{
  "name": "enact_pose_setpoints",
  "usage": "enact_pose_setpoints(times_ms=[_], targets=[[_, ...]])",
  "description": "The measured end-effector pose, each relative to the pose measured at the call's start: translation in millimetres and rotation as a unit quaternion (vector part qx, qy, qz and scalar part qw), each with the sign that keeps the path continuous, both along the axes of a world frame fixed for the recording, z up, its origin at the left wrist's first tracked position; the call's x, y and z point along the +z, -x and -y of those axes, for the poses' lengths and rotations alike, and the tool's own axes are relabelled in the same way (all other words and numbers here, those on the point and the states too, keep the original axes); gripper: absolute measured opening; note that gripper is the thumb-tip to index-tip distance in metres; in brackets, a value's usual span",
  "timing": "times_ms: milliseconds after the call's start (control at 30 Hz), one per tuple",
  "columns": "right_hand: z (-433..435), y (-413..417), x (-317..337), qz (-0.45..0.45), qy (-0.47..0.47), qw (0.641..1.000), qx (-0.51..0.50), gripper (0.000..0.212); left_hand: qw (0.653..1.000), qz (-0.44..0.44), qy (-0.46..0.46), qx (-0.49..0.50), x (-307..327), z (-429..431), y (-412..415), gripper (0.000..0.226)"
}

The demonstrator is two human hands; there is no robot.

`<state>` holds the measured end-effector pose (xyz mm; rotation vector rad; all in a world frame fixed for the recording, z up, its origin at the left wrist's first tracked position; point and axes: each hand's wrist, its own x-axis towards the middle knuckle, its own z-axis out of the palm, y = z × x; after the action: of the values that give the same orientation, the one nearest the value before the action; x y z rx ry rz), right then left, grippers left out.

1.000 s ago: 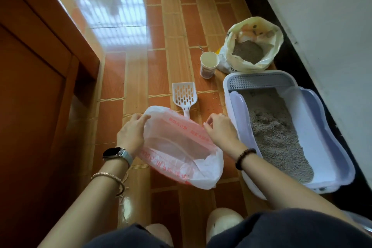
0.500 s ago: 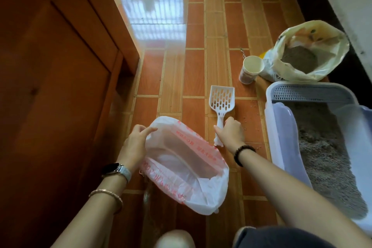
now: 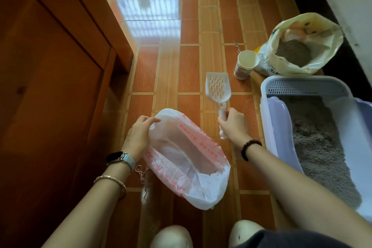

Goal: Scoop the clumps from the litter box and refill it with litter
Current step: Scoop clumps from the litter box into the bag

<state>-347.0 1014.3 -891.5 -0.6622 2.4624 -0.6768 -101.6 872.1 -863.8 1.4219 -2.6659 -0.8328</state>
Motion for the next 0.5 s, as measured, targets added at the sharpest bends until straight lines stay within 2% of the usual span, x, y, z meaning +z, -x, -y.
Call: enact_pose_setpoints(times_ms=[200, 367, 500], targets=[[-26, 18, 45, -0.034, 0.035, 0.999, 0.013, 0.024, 0.995, -0.057, -0.028, -0.077, -2, -10, 65, 0.065], [-68, 36, 82, -0.055, 0.062, 0.997, -0.010, 0.033, 0.977, -0.080, -0.036, -0.193, -6, -26, 137, 0.068], [-97, 41, 93, -0.051, 0.063, 0.997, -0.020, 0.020, 0.962, -0.077, -0.028, -0.260, -9, -46, 177, 0.067]])
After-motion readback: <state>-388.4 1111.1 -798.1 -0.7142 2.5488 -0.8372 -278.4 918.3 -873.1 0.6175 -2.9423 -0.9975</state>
